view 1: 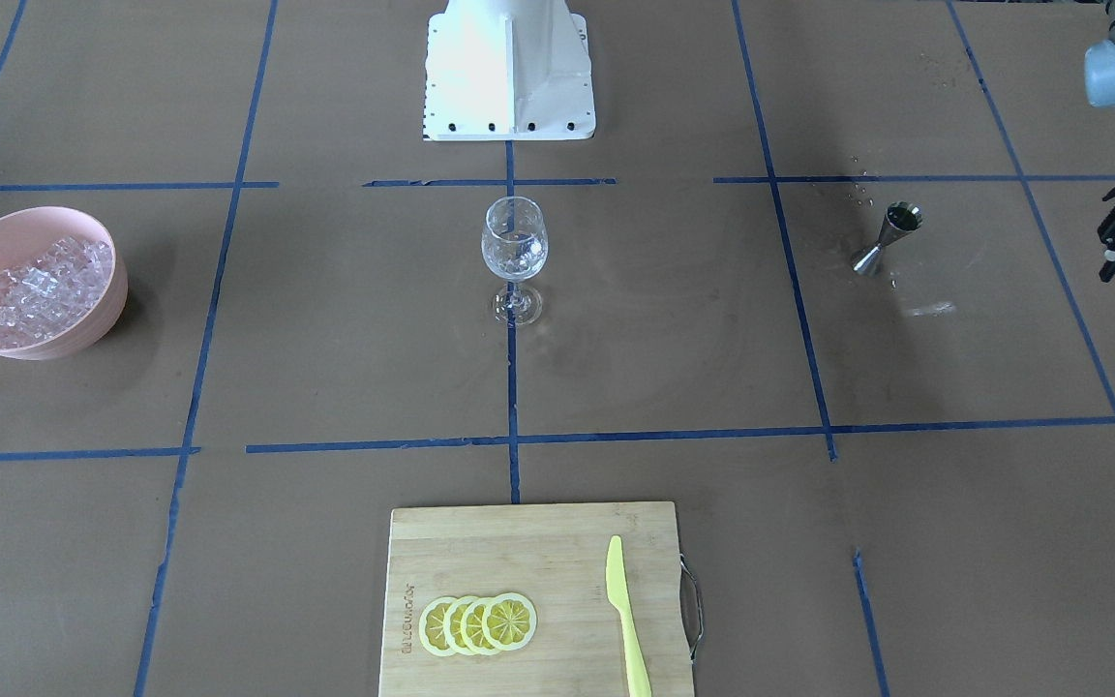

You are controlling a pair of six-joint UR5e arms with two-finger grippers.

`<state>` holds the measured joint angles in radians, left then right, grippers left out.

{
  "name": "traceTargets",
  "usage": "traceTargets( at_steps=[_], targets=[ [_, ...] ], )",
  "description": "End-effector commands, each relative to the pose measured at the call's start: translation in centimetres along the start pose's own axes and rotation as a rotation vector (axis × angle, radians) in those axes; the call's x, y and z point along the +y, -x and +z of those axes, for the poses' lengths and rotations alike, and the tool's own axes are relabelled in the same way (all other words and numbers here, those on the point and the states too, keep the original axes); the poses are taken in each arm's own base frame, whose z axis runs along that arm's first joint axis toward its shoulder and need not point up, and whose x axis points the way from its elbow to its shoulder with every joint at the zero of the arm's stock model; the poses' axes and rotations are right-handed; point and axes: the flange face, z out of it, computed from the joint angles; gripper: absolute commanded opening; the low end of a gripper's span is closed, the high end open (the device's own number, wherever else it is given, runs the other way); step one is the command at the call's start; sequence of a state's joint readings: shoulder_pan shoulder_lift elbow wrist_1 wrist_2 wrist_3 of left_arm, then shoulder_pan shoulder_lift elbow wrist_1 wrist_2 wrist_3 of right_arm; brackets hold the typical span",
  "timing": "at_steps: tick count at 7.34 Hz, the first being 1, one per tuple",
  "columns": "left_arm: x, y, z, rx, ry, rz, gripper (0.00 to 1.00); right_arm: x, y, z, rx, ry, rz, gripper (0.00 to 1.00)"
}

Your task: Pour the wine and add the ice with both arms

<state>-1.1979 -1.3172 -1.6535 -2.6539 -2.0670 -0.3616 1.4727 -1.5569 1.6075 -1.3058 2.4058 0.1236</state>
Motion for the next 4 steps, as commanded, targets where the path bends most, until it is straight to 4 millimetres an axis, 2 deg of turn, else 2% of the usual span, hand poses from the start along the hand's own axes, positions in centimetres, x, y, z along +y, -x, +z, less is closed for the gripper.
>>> traceTargets(
  at_steps=[1,2,3,4],
  targets=[
    [6.4,-7.0,1.6,0.092,-0.117,-0.102,0.93,-0.3,0.8,-0.7,-0.003,-0.015,-0.018,1.0],
    [9.1,-8.2,0.6,0.106,-0.178,-0.055,0.92,-0.4,1.1,-0.9,-0.002,-0.021,-0.022,1.0],
    [10.5,-9.1,0.2,0.139,-0.18,-0.006,0.92,-0.4,1.2,-1.0,-0.002,-0.023,-0.023,1.0],
    [11.2,-11.1,0.7,0.168,-0.21,0.05,0.92,-0.5,1.4,-1.2,-0.004,-0.026,-0.025,1.0]
  ],
)
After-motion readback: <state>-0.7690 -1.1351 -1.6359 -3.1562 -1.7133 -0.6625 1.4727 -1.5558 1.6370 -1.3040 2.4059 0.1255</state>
